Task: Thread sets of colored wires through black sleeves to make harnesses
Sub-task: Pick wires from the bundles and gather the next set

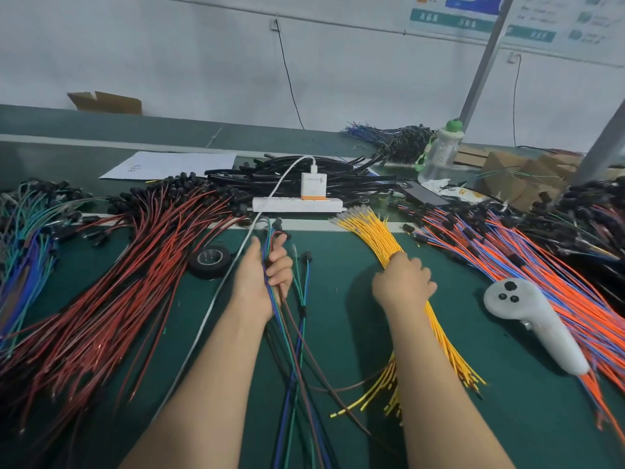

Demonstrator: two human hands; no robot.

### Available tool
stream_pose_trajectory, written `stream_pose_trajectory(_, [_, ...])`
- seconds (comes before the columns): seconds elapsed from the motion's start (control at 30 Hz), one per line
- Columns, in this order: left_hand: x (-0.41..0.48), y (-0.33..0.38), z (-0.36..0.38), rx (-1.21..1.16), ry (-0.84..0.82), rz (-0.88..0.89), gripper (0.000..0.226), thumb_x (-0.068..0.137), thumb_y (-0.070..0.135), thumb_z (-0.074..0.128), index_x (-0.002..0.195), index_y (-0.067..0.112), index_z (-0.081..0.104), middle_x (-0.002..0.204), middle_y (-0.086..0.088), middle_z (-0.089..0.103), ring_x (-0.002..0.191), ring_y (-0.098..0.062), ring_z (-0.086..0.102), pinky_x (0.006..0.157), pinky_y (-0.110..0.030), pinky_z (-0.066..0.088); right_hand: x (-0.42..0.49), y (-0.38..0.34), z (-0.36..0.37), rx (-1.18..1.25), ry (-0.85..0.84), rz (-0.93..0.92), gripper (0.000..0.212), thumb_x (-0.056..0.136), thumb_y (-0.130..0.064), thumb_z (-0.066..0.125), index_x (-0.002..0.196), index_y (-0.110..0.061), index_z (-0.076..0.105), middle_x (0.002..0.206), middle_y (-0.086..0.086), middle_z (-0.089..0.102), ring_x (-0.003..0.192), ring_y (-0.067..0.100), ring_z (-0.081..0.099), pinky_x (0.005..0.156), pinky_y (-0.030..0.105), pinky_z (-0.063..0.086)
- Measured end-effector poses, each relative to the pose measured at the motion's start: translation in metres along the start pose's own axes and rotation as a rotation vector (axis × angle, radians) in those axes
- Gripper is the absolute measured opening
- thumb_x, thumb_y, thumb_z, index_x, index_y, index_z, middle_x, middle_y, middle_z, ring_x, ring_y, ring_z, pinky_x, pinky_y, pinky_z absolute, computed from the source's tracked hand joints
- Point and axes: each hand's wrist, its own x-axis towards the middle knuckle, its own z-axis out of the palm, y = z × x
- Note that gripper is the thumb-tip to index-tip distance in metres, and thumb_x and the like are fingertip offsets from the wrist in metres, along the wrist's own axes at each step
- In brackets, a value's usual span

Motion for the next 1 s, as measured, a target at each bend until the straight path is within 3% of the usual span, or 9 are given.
stream_pose_trajectory(0.13, [-0.001,-0.004,0.003,0.008,-0.017,-0.054,0.031,0.102,0.025,0.031,0.086,0.009,0.053,0.045,0.008,0.039,0.031,-0.003,0.033,0.029,-0.012,0.024,0.011,0.002,0.004,0.054,0.054,0.013,0.023,0.089,-0.009,0.053,0.110,-0.010,0.059,0.113,0.012,0.061,0.111,0.032,0.050,0.089,0.037,0.033])
stream_pose_trajectory(0.27, [-0.005,-0.008,0.008,0.110,-0.003,-0.071,0.026,0.101,0.021,0.037,0.081,0.012,0.050,0.050,0.007,0.042,0.038,-0.002,0.041,0.034,-0.011,0.032,0.012,0.003,0.001,0.185,0.126,0.020,0.018,0.092,-0.014,0.049,0.100,-0.011,0.066,0.099,0.010,0.066,0.100,0.033,0.056,0.080,0.035,0.028])
stream_pose_trajectory(0.37, [-0.007,-0.013,0.014,0.307,0.038,0.010,0.024,0.102,0.017,0.038,0.085,0.009,0.052,0.063,-0.001,0.056,0.047,-0.006,0.057,0.041,-0.014,0.045,0.006,-0.005,-0.008,0.419,0.212,-0.039,0.016,0.097,-0.019,0.048,0.103,-0.009,0.058,0.102,0.009,0.064,0.100,0.030,0.056,0.083,0.034,0.039])
stream_pose_trajectory(0.47, [-0.010,-0.022,0.025,0.438,0.032,0.069,0.024,0.103,0.010,0.034,0.088,0.001,0.051,0.085,-0.016,0.066,0.068,-0.018,0.068,0.058,-0.021,0.058,-0.013,-0.024,-0.020,0.714,0.197,-0.220,0.009,0.096,-0.015,0.048,0.097,-0.007,0.055,0.086,0.003,0.059,0.081,0.020,0.050,0.064,0.023,0.030])
stream_pose_trajectory(0.6, [-0.011,-0.027,0.042,0.478,0.059,0.021,0.025,0.104,0.014,0.030,0.092,0.004,0.050,0.078,-0.010,0.069,0.056,-0.015,0.068,0.051,-0.023,0.054,-0.040,-0.042,-0.029,0.405,-0.141,-0.433,0.014,0.090,-0.017,0.052,0.082,-0.015,0.062,0.076,0.002,0.060,0.075,0.022,0.057,0.064,0.023,0.038])
stream_pose_trajectory(0.67, [-0.011,-0.027,0.048,0.505,0.079,0.041,0.024,0.105,0.016,0.029,0.096,0.006,0.049,0.080,-0.007,0.071,0.056,-0.012,0.068,0.049,-0.022,0.052,-0.049,-0.045,-0.031,0.232,-0.252,-0.485,0.017,0.087,-0.013,0.047,0.072,-0.014,0.055,0.068,0.005,0.060,0.068,0.025,0.059,0.060,0.026,0.043])
stream_pose_trajectory(0.77, [-0.008,-0.028,0.057,0.626,0.175,0.162,0.026,0.104,0.016,0.032,0.088,0.010,0.052,0.067,-0.001,0.069,0.056,-0.011,0.065,0.058,-0.022,0.050,-0.058,-0.045,-0.035,0.246,-0.198,-0.538,0.012,0.089,-0.015,0.047,0.083,-0.010,0.056,0.079,0.009,0.061,0.077,0.029,0.056,0.066,0.029,0.045])
stream_pose_trajectory(0.87, [-0.005,-0.029,0.064,0.885,0.218,0.219,0.028,0.102,0.023,0.037,0.082,0.016,0.055,0.077,-0.006,0.061,0.070,-0.020,0.054,0.067,-0.030,0.038,-0.063,-0.043,-0.046,0.499,-0.076,-0.570,0.010,0.094,-0.018,0.053,0.086,-0.014,0.057,0.092,0.008,0.069,0.088,0.024,0.060,0.074,0.030,0.047])
stream_pose_trajectory(1.0, [-0.015,-0.025,0.092,0.884,0.120,0.201,0.030,0.101,0.019,0.037,0.075,0.014,0.049,0.069,-0.006,0.057,0.058,-0.018,0.052,0.055,-0.026,0.040,-0.059,-0.032,-0.060,0.705,-0.065,-0.607,0.014,0.093,-0.016,0.056,0.082,-0.023,0.060,0.076,-0.002,0.065,0.066,0.015,0.055,0.062,0.025,0.041])
